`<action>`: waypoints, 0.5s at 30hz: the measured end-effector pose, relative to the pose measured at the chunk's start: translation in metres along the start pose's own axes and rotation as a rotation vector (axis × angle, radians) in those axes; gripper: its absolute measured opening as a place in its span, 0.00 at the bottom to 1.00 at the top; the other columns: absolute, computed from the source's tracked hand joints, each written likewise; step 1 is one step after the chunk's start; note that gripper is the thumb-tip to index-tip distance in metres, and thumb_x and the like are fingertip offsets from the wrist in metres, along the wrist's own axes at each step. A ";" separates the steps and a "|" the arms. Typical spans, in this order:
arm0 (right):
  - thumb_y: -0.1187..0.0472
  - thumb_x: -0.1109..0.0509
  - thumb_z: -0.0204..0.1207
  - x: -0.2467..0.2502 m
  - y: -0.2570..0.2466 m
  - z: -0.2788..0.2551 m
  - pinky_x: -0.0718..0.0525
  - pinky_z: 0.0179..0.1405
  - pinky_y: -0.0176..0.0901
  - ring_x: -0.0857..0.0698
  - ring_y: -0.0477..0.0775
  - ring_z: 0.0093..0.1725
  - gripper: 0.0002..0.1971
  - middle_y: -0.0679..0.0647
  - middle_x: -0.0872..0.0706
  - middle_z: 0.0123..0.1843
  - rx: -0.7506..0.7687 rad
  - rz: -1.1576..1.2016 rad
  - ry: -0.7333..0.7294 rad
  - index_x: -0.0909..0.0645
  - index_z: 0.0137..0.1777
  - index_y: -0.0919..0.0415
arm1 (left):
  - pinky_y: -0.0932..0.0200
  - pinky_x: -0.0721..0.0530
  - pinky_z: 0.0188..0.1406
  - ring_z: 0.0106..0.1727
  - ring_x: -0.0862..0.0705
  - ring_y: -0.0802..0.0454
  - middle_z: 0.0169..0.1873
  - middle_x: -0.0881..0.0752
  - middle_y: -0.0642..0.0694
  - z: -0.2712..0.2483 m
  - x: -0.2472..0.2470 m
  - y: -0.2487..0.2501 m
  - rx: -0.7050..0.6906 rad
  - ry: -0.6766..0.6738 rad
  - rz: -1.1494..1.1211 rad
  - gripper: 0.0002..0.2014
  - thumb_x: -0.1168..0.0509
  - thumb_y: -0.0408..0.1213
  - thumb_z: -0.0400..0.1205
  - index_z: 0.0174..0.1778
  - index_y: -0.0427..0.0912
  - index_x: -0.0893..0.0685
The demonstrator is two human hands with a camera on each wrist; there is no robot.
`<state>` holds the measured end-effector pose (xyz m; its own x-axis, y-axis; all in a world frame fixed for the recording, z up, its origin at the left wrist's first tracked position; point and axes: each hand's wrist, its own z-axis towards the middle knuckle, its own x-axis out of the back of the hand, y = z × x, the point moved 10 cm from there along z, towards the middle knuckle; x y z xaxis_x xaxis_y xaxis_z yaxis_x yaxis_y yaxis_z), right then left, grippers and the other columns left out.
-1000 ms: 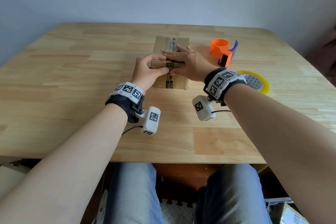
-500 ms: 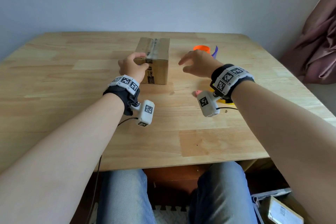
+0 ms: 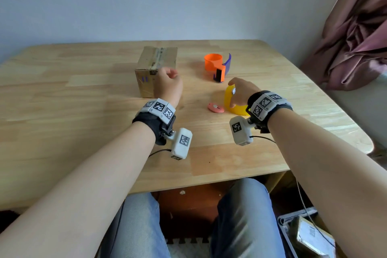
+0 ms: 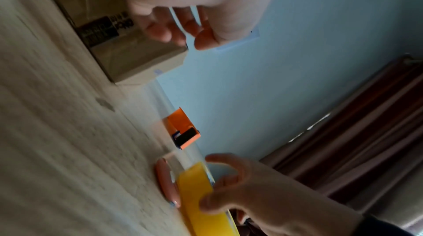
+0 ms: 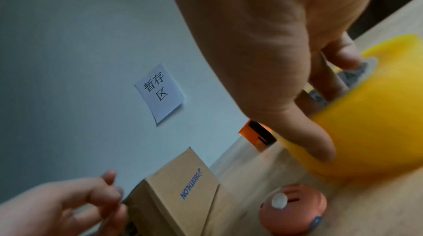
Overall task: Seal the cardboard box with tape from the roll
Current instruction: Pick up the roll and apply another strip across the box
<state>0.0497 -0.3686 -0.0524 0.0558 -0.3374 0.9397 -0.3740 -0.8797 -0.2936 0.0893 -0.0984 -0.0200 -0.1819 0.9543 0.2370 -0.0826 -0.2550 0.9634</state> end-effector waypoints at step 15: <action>0.73 0.27 0.80 0.015 -0.100 -0.035 0.08 0.44 0.57 0.10 0.62 0.44 0.22 0.61 0.10 0.52 0.307 1.309 -0.134 0.20 0.71 0.55 | 0.64 0.19 0.43 0.50 0.13 0.59 0.55 0.08 0.52 -0.020 -0.020 0.006 0.003 -0.490 -0.084 0.19 0.25 0.48 0.79 0.65 0.48 0.11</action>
<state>0.0556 -0.2741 -0.0027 -0.0833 -0.9936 -0.0769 -0.0024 0.0773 -0.9970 0.0723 -0.1220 -0.0212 0.3072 0.9326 0.1892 -0.0744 -0.1746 0.9818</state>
